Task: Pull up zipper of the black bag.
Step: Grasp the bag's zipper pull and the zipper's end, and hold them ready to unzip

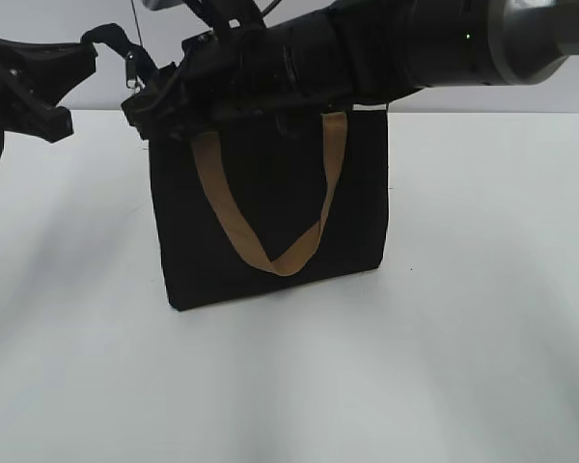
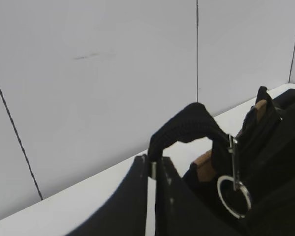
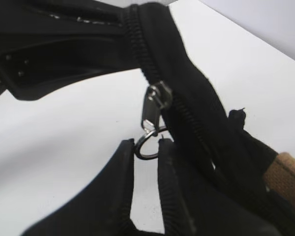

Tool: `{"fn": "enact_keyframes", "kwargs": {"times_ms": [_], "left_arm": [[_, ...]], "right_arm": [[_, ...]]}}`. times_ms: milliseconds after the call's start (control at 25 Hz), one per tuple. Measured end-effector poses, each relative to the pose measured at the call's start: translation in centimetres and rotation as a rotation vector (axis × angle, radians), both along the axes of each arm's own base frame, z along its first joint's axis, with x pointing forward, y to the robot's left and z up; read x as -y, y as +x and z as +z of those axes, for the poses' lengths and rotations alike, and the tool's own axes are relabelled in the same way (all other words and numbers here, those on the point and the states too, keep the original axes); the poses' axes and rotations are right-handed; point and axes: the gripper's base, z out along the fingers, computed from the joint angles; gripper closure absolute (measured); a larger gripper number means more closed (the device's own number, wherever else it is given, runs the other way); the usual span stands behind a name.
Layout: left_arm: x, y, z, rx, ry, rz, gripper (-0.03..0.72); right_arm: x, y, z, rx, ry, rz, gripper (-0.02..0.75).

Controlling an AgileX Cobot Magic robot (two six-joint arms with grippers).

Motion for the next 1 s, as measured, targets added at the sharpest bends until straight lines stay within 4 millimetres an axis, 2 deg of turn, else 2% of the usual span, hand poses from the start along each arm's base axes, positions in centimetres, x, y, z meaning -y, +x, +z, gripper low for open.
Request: {"fn": "enact_keyframes", "kwargs": {"times_ms": [320,520,800,1000], "left_arm": [[0.0,0.0,0.0,0.003,-0.002,-0.002,0.687],[0.0,0.0,0.0,0.003,-0.002,-0.002,0.687],[0.0,0.0,0.0,-0.004,0.003,0.002,0.687],[-0.2,0.1,-0.4,-0.035,0.022,0.021,0.687]], "right_arm": [[0.0,0.0,0.0,-0.011,0.011,-0.01,0.628],[0.0,0.0,0.0,-0.03,0.021,-0.021,0.753],[0.0,-0.1,0.2,-0.041,0.031,-0.015,0.753],[0.5,-0.7,2.3,-0.045,0.066,0.005,0.753]]}}
